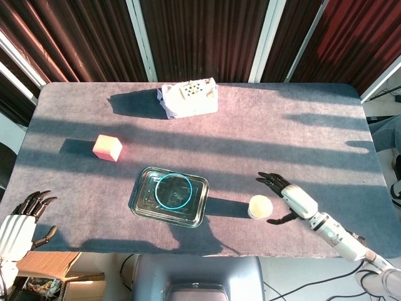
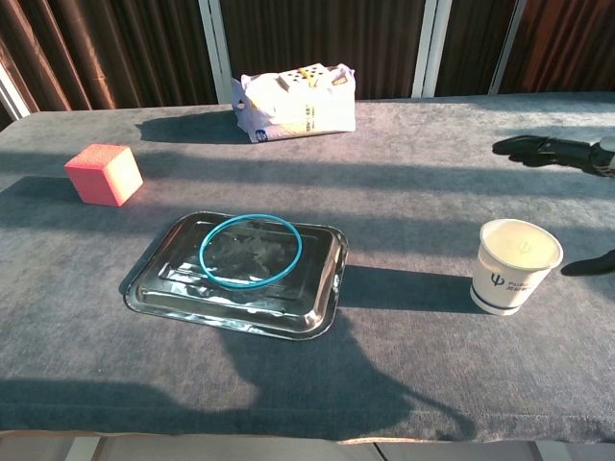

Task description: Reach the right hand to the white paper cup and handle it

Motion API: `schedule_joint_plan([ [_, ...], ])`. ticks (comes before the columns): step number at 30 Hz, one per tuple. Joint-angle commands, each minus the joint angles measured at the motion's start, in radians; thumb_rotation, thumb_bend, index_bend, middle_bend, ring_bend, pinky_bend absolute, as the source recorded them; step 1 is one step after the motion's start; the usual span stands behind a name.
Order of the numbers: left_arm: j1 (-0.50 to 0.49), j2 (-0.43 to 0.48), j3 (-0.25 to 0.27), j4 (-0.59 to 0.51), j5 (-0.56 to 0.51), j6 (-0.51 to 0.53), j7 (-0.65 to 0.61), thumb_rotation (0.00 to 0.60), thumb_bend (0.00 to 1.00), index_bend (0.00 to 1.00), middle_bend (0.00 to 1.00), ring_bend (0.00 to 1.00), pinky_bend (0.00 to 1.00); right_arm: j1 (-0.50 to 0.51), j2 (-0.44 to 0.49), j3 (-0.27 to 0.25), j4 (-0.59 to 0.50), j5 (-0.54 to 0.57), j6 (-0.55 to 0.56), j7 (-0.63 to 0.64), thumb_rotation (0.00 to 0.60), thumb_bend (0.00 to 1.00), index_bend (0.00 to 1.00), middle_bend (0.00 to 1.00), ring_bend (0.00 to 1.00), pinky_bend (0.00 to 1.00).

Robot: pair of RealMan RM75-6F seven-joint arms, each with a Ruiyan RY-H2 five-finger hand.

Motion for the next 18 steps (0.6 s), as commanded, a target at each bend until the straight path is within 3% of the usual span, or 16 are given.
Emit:
schedule_joint_plan([
  [1, -0.001, -0.002, -0.001, 0.000, -0.001, -0.002, 0.003, 0.600, 0.29, 0.24, 0.13, 0.10, 0.29, -0.185, 0.088, 0.125, -0.286, 0.172, 0.183, -0.617, 0.600, 0.26, 0.14, 0.01, 0.00, 0.04],
  [7, -0.005, -0.008, -0.001, 0.001, 0.000, -0.007, 0.019, 0.600, 0.30, 0.24, 0.13, 0.10, 0.29, -0.275, 0.090, 0.161, -0.385, 0.285, 0.216, -0.801, 0.600, 0.26, 0.14, 0.01, 0.00, 0.07],
  [18, -0.001, -0.006, 0.000, 0.000, 0.003, 0.002, 0.015, 0.600, 0.30, 0.24, 0.13, 0.10, 0.29, -0.315, 0.071, 0.189, -0.399, 0.269, 0.255, -0.857, 0.600, 0.26, 0.15, 0.03, 0.00, 0.11],
])
